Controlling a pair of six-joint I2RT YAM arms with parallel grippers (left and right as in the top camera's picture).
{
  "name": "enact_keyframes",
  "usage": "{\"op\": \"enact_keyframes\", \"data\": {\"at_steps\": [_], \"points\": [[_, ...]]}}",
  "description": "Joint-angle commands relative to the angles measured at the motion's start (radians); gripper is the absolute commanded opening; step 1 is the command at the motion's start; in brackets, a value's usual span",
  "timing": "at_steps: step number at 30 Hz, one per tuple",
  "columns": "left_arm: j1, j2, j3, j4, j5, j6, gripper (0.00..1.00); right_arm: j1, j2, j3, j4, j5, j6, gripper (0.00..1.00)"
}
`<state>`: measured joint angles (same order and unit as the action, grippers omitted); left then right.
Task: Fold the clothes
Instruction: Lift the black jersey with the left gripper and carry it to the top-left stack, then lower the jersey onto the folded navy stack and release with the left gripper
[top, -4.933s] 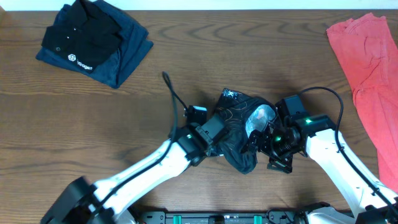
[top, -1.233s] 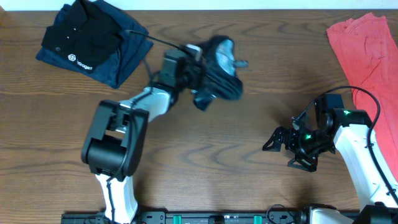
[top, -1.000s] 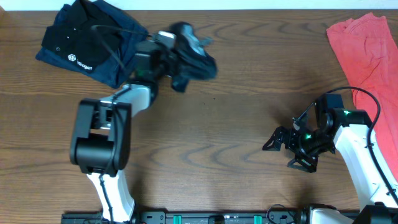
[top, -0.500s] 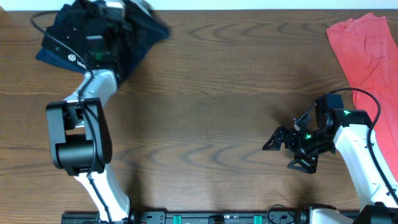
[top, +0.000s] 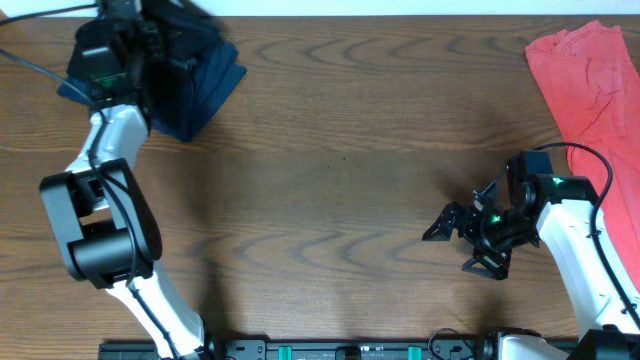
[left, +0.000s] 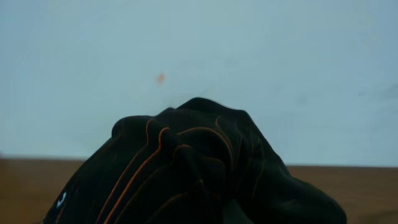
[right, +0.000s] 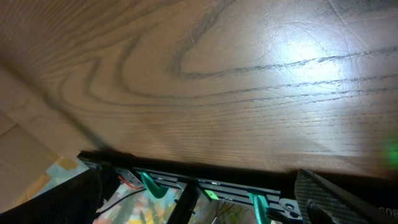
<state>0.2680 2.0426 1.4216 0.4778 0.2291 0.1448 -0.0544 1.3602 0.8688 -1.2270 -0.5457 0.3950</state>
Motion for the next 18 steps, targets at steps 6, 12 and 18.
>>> {"op": "enact_keyframes", "data": {"at_steps": [6,12,18], "points": [[0.126,0.053,0.029,-0.033,-0.006,0.008,0.27,-0.010,-0.008,0.015,-0.005,-0.004,0.021,0.97],[0.159,0.084,0.029,-0.071,0.009,-0.022,0.98,-0.010,-0.008,0.015,-0.004,-0.005,0.027,0.97],[0.159,0.058,0.029,-0.082,0.010,-0.185,0.98,-0.010,-0.008,0.015,-0.004,-0.004,0.026,0.97]]}}
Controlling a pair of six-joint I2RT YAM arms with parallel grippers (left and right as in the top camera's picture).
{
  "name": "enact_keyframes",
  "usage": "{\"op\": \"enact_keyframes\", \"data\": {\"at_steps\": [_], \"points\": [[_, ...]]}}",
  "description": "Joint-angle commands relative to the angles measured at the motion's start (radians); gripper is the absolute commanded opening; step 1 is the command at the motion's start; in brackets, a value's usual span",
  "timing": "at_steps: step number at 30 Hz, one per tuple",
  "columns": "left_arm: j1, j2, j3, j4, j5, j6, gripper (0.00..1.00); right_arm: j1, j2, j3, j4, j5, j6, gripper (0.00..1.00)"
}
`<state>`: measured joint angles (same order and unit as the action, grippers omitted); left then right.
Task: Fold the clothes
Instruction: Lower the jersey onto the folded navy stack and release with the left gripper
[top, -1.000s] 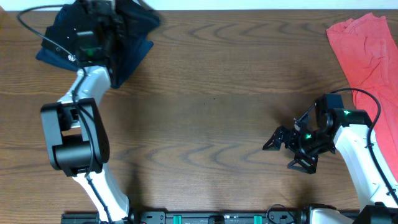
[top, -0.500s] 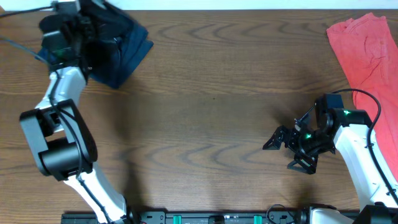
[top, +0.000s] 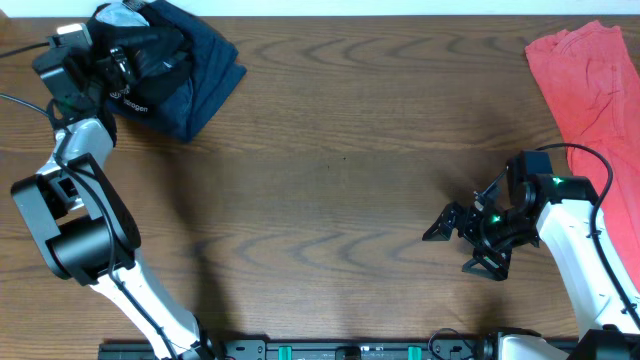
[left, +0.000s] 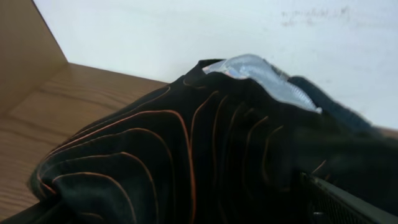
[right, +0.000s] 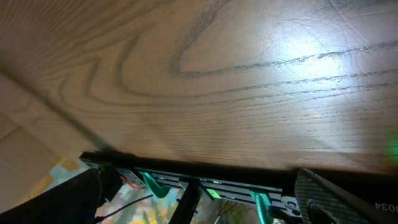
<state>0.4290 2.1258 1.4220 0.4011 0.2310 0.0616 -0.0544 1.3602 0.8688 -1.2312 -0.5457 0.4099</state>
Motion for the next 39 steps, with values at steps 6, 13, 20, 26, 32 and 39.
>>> {"op": "enact_keyframes", "data": {"at_steps": [6,13,20,26,32,39], "points": [[-0.008,-0.130,0.029,-0.085,0.050,-0.127,0.98,-0.010,-0.008,0.015,0.001,-0.004,-0.007,0.98],[-0.032,-0.271,0.029,-0.272,0.047,-0.168,0.98,-0.010,-0.008,0.015,0.008,-0.004,-0.027,0.98],[-0.035,-0.214,0.029,-0.374,-0.013,-0.198,0.98,-0.010,-0.008,0.015,-0.021,-0.004,-0.060,0.98],[-0.028,-0.106,0.029,-0.374,-0.011,-0.244,0.98,-0.010,-0.008,0.015,-0.031,-0.005,-0.059,0.97],[-0.028,-0.042,0.029,-0.340,0.032,-0.244,0.98,-0.010,-0.008,0.015,-0.038,-0.005,-0.059,0.97],[-0.035,-0.031,0.029,-0.317,0.076,-0.252,0.98,-0.010,-0.008,0.015,-0.037,-0.005,-0.059,0.97]]}}
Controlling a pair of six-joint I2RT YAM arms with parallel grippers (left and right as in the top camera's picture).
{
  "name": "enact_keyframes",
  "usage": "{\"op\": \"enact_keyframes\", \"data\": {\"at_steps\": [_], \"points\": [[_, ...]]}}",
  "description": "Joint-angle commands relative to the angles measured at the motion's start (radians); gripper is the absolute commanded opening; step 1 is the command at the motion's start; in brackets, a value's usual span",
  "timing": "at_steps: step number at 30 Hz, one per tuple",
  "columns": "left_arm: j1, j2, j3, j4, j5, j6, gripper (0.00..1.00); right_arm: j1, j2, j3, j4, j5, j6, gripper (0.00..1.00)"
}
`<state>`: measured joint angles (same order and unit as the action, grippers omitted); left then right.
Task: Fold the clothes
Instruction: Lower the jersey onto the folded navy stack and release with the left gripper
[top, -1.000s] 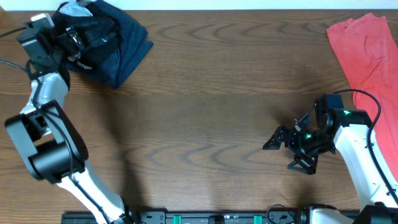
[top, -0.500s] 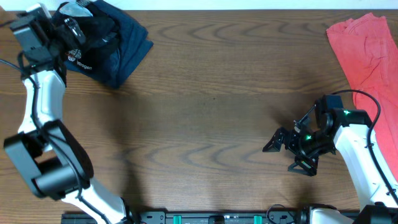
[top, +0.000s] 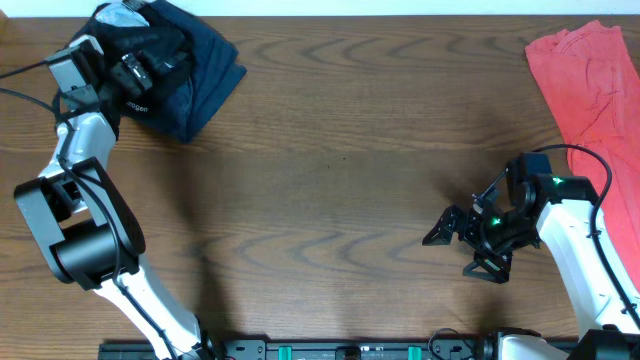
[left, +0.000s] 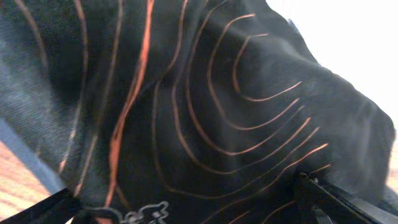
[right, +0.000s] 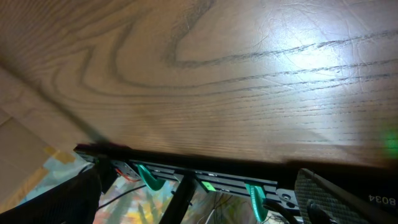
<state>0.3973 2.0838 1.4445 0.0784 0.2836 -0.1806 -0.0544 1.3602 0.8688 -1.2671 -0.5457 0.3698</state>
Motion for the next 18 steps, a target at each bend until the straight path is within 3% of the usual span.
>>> {"op": "enact_keyframes", "data": {"at_steps": [1,3,4,12,18], "points": [[-0.005,0.011,0.006,0.005,0.026,-0.013,0.98,-0.010,-0.008,0.015,-0.001,-0.005,-0.019,0.97],[-0.006,0.011,0.006,0.002,0.060,-0.013,0.99,-0.010,-0.008,0.015,0.000,-0.005,-0.019,0.97],[-0.006,0.011,0.006,0.002,0.081,-0.013,0.95,-0.010,-0.008,0.015,0.000,-0.005,-0.019,0.97],[-0.006,0.011,0.006,0.000,0.155,-0.087,0.30,-0.010,-0.008,0.015,-0.001,-0.005,-0.019,0.97],[-0.006,0.006,0.006,-0.026,0.250,-0.124,0.25,-0.010,-0.008,0.015,-0.001,-0.004,-0.019,0.97]]}}
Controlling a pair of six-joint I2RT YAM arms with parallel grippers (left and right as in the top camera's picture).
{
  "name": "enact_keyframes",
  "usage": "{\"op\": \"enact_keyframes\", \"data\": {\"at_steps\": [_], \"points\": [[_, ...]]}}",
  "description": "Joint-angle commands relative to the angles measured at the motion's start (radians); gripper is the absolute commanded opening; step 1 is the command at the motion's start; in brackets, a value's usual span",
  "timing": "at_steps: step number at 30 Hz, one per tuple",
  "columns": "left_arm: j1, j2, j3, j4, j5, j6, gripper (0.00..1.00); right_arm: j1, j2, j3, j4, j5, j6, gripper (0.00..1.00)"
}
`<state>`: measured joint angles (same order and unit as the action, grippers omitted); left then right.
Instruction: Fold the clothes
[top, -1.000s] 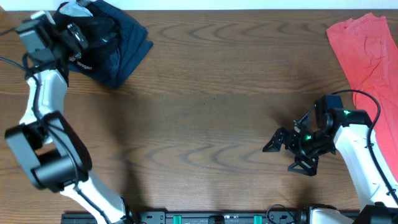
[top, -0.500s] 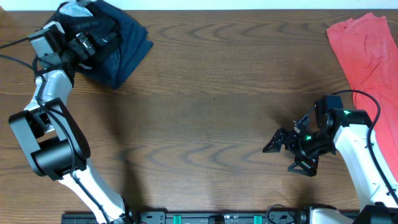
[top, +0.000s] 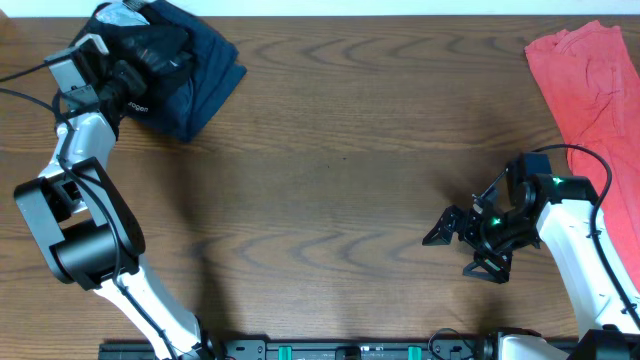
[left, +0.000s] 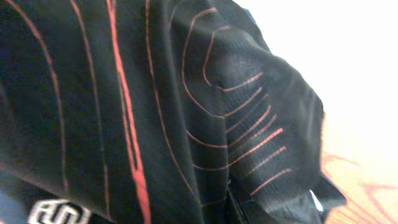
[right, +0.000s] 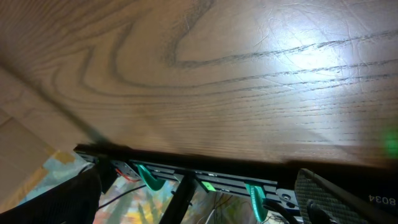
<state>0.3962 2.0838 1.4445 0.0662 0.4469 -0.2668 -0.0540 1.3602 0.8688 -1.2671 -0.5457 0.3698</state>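
Observation:
A pile of dark clothes (top: 190, 80) lies at the table's back left corner. On top is a black garment (left: 155, 93) with thin orange lines, and it fills the left wrist view. My left gripper (top: 127, 76) reaches into the pile from its left side. Its jaws (left: 239, 208) are shut on a fold of the black fabric. A red garment (top: 590, 70) lies crumpled at the back right corner. My right gripper (top: 462, 243) hovers open over bare wood at the front right, its fingers (right: 339, 199) holding nothing.
The wooden table (top: 330, 180) ends at a white wall behind the pile. Along its front edge runs a black rail with green clips (right: 205, 183). A cable (top: 585, 155) loops over the right arm.
My left gripper was open, with its fingers spread against the black garment. Now it has shut on a fold of it. The right arm has not moved.
First my left arm stood over the dark pile. Then it was at the pile's left side, facing the black garment. Later its open fingers were pressed against the fabric, and now they are shut on it. The right gripper stayed open in place throughout.

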Motion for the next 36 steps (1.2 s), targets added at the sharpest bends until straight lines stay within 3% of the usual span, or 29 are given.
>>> {"op": "enact_keyframes", "data": {"at_steps": [1,8,11,12,13,14,15,22,27,28,29,32,34,36], "points": [[-0.005,0.005,0.006,-0.020,0.112,-0.061,0.24,-0.010,-0.008,0.015,0.002,-0.005,-0.019,0.97],[-0.011,0.005,0.006,-0.040,0.257,-0.190,0.21,-0.010,-0.008,0.015,0.011,-0.005,-0.019,0.97],[-0.014,0.005,0.006,-0.043,0.326,-0.203,0.27,-0.010,-0.008,0.015,0.013,-0.005,-0.019,0.97],[-0.014,0.002,0.006,-0.043,0.354,-0.203,0.41,-0.010,-0.008,0.015,0.018,-0.005,-0.019,0.97],[-0.015,0.000,0.006,-0.043,0.377,-0.203,0.79,-0.010,-0.008,0.015,0.019,-0.005,-0.019,0.98],[-0.015,-0.005,0.006,-0.047,0.402,-0.206,0.95,-0.010,-0.008,0.015,0.023,-0.005,-0.019,0.98],[-0.016,-0.011,0.006,-0.053,0.419,-0.212,0.98,-0.010,-0.008,0.015,0.026,-0.005,-0.019,0.98],[-0.023,-0.117,0.006,-0.132,0.451,-0.243,0.98,-0.010,-0.008,0.015,0.030,-0.005,-0.025,0.98],[-0.041,-0.249,0.006,-0.102,0.412,-0.213,1.00,-0.010,-0.008,0.015,0.037,-0.005,-0.027,0.98],[-0.045,-0.279,0.006,-0.088,0.361,-0.212,0.95,-0.010,-0.008,0.015,0.038,-0.004,-0.027,0.98],[-0.048,-0.303,0.006,-0.070,0.307,-0.211,0.85,-0.010,-0.008,0.015,0.039,-0.005,-0.027,0.98],[-0.055,-0.345,0.006,0.011,0.137,-0.179,0.33,-0.010,-0.008,0.015,0.043,-0.005,-0.027,0.98],[-0.055,-0.346,0.006,0.093,0.032,-0.179,0.08,-0.010,-0.008,0.015,0.046,-0.004,-0.027,0.98],[-0.055,-0.333,0.006,0.160,-0.040,-0.161,0.06,-0.010,-0.008,0.015,0.048,-0.005,-0.027,0.97]]}}
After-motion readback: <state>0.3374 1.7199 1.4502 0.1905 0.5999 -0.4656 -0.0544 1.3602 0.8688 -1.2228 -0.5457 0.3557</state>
